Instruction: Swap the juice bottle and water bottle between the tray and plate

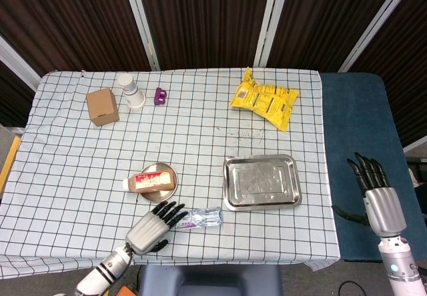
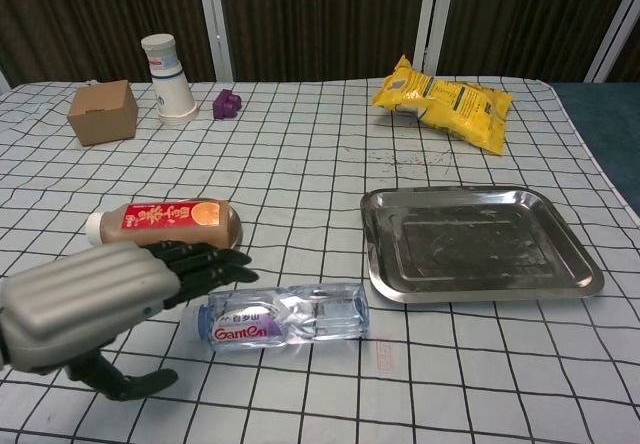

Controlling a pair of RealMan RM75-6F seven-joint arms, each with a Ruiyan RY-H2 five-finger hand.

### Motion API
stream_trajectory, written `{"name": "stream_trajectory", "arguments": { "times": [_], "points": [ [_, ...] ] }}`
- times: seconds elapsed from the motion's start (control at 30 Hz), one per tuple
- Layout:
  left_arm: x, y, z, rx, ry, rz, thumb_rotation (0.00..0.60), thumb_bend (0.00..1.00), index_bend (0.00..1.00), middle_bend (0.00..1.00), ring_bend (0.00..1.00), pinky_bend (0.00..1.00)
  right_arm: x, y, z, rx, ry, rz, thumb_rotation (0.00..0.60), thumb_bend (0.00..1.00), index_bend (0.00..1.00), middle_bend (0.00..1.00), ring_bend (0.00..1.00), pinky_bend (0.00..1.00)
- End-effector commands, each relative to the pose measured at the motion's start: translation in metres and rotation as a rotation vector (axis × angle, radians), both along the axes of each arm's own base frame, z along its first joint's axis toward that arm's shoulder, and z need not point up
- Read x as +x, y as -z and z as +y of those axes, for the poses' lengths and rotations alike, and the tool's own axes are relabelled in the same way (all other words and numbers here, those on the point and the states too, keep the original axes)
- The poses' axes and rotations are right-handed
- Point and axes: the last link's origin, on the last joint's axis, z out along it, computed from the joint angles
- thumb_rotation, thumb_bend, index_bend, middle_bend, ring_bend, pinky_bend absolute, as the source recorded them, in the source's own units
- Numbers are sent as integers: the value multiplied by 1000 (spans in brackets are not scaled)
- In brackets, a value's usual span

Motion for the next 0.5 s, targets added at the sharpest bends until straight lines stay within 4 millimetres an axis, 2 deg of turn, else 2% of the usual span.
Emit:
{"name": "stream_trajectory", "arguments": {
  "times": [0.03,0.13,0.23,0.4,0.47,0.5],
  "points": [
    [27,31,2,-30,9,-1,600,333,0,0,3,170,-3,-5,-1,18,6,-8,600,177,0,3,0,102],
    [28,44,14,-4,5,31,600,331,0,8,33,219,-3,-4,0,40,3,-10,600,177,0,3,0,101],
    [32,49,19,18,3,16,600,326,19,85,128,314,-4,-4,0,59,7,-8,600,177,0,3,0,100],
    [34,50,27,86,33,-4,600,332,151,304,369,552,-5,-1,-2,103,27,3,600,176,0,2,0,100],
    [32,50,29,91,23,-7,600,343,241,407,465,641,-4,-1,-1,115,27,4,600,176,0,3,0,100],
    [33,50,30,94,19,-21,600,354,327,497,544,710,-4,-1,-1,117,26,5,600,176,0,3,0,100]
  ]
}}
